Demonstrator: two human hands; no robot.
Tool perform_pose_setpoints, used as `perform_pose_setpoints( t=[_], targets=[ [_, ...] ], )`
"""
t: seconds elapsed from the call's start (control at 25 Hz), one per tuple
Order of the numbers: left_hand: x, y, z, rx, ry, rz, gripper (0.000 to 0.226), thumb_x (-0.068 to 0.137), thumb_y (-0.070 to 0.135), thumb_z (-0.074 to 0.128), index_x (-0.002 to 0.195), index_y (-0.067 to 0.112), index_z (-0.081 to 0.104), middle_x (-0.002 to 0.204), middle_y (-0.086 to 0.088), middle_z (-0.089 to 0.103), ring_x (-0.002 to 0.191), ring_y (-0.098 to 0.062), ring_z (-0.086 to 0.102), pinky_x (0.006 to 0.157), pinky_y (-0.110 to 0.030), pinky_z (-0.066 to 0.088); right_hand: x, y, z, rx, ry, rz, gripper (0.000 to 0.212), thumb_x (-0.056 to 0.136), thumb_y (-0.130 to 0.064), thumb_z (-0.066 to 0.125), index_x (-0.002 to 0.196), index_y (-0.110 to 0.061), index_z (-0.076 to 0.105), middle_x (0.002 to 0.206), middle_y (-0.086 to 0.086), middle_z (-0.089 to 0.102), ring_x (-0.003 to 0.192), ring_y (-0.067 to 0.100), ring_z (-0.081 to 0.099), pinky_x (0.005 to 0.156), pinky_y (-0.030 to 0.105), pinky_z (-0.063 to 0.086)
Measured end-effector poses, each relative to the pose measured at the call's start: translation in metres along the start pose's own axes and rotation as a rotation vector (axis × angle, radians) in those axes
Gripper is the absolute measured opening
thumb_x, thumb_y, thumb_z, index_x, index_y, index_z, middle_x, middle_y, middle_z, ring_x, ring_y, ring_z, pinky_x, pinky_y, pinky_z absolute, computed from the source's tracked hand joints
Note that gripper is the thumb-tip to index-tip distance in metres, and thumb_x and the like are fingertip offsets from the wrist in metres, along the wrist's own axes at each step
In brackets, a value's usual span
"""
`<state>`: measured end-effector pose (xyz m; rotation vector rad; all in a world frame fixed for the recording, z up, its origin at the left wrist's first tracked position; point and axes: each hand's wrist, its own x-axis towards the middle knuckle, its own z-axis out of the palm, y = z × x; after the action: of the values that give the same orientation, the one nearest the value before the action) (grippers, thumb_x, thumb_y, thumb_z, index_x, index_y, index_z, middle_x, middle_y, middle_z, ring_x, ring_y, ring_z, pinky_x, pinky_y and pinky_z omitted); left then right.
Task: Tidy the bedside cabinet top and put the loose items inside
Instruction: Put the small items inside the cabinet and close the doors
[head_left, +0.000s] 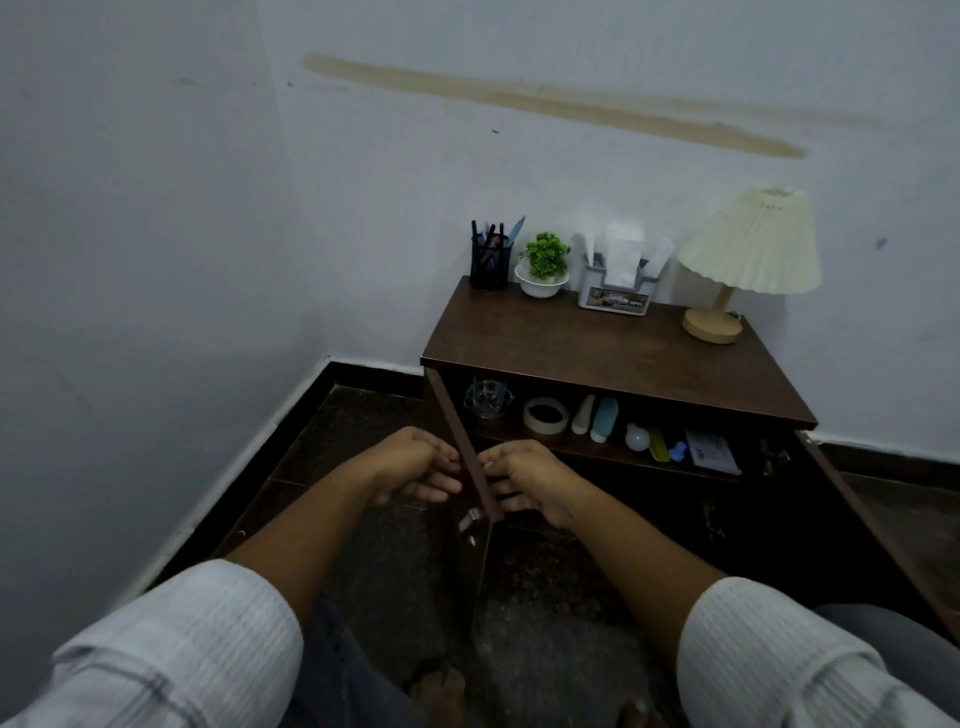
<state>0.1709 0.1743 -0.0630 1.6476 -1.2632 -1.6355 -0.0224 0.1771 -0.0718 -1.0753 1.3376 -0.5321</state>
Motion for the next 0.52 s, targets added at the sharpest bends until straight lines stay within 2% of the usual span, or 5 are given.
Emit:
perform_pose_setpoints(
  t=[0.08,0.2,0.36,0.52],
  targets=[
    [0.008,0.009,0.02,-0.031,-0.036,-0.006,0.025,0.1,0.001,0.047,0.119,0.004,0.063,0.117,-0.014,0.069,0.093,-0.023,0.075,0.078,-0.038,0.063,-0.003,0.002,-0.02,-0.017,0.101,-0.006,0.027,0.098,-0.009,0.049,0.106,-0.014,0.075,0.104,0.009,0.077,0.097,0.022,0.074,0.082,0.037,0.06],
    [0.024,0.021,0.051,-0.088,-0.08,-0.017,0.041,0.1,0.003,0.047,0.141,0.007,0.05,0.132,-0.011,0.06,0.106,-0.025,0.07,0.081,-0.039,0.061,-0.002,0.007,-0.05,-0.009,0.255,-0.034,0.026,0.097,-0.01,0.051,0.099,-0.016,0.076,0.102,0.007,0.076,0.097,0.02,0.07,0.082,0.034,0.054],
    [0.042,0.037,0.086,-0.081,-0.1,0.0,0.057,0.101,0.004,0.048,0.155,0.013,0.033,0.148,-0.008,0.048,0.119,-0.024,0.061,0.083,-0.037,0.057,0.002,0.013,-0.089,0.058,0.373,-0.039,0.023,0.095,-0.013,0.055,0.111,-0.018,0.071,0.115,0.005,0.069,0.109,0.02,0.062,0.089,0.036,0.051],
    [0.056,0.056,0.12,-0.054,-0.119,0.029,0.06,0.1,0.004,0.048,0.156,0.017,0.031,0.156,-0.003,0.042,0.126,-0.022,0.056,0.089,-0.037,0.055,-0.002,0.016,-0.127,0.102,0.425,-0.032,0.025,0.098,-0.012,0.054,0.118,-0.019,0.066,0.12,0.003,0.066,0.113,0.02,0.061,0.094,0.041,0.053]
  ],
)
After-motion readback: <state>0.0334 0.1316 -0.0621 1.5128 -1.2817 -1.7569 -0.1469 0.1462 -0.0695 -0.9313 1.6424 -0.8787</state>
